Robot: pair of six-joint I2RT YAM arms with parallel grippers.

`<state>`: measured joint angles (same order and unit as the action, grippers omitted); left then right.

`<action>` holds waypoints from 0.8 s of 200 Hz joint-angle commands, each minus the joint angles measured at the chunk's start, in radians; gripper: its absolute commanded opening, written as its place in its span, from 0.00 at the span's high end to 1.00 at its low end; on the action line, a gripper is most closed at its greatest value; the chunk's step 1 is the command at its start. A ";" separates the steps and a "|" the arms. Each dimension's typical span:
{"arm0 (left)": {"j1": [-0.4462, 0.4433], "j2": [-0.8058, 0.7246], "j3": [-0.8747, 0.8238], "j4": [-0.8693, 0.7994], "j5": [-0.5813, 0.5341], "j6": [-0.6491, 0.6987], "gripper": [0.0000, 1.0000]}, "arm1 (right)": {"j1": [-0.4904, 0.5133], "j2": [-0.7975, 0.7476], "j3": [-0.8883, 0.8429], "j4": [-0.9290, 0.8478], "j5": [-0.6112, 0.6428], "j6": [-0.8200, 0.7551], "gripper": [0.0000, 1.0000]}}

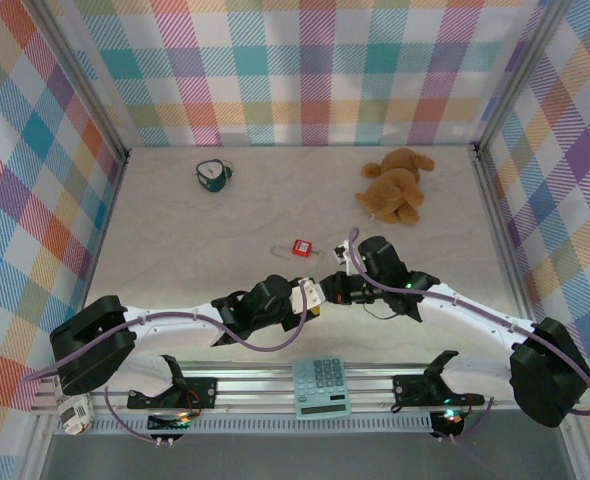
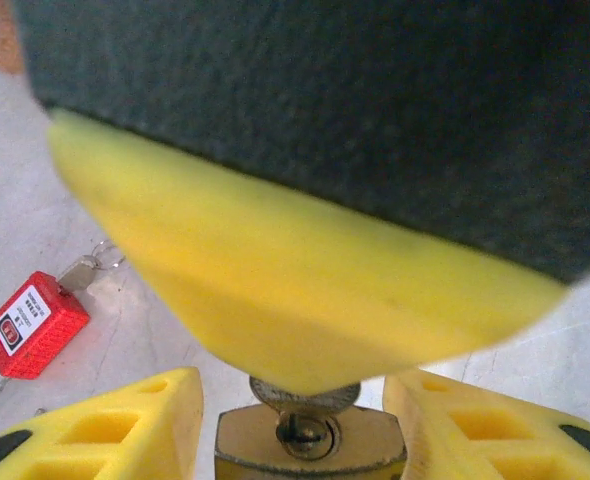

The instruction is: Unlock with the key

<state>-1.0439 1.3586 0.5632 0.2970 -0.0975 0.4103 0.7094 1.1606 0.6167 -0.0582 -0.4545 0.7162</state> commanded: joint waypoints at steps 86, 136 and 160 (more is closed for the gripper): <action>0.004 -0.061 -0.052 0.073 -0.033 -0.002 0.70 | 0.005 0.032 0.045 0.029 -0.034 -0.010 0.97; -0.002 -0.072 -0.047 0.097 -0.061 -0.003 0.77 | 0.005 0.045 0.039 0.045 -0.042 0.001 0.97; -0.007 -0.076 -0.035 0.081 -0.075 0.002 0.85 | 0.006 0.048 0.037 0.043 -0.039 0.002 0.97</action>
<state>-1.0451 1.3190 0.5129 0.3202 -0.1486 0.4091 0.7094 1.1973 0.6357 -0.0235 -0.4770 0.7177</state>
